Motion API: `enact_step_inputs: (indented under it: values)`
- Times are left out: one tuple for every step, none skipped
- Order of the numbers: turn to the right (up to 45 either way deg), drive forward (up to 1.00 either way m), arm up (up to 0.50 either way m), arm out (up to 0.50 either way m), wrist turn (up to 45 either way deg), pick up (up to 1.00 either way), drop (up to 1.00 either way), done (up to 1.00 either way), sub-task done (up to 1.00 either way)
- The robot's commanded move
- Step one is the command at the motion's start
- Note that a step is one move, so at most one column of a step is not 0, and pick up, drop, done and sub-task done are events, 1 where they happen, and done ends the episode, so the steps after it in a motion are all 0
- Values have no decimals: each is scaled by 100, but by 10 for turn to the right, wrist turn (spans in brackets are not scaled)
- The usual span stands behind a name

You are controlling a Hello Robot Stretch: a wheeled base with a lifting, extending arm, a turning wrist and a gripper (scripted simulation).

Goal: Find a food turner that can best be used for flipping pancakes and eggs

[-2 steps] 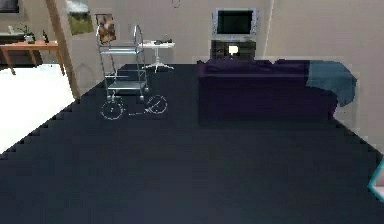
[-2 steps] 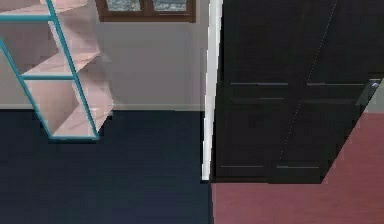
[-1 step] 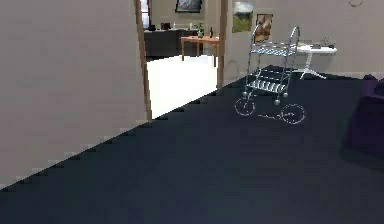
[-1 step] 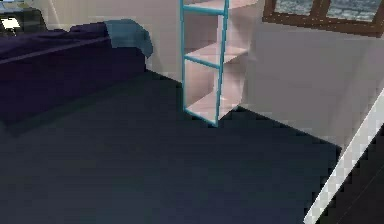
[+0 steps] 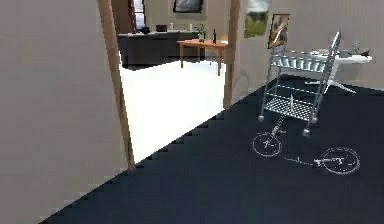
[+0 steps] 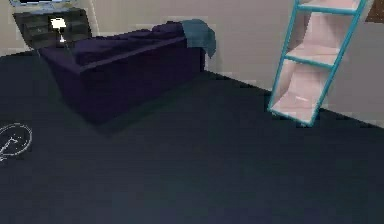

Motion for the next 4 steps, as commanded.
enact_step_inputs:
  values:
    - [0, 100, 0, 0, 0, 0, 0, 0, 0]
    - [0, 50, 0, 0, 0, 0, 0, 0, 0]
    - [300, 0, 0, 0, 0, 0, 0, 0, 0]
    - [0, 5, 0, 0, 0, 0, 0, 0, 0]
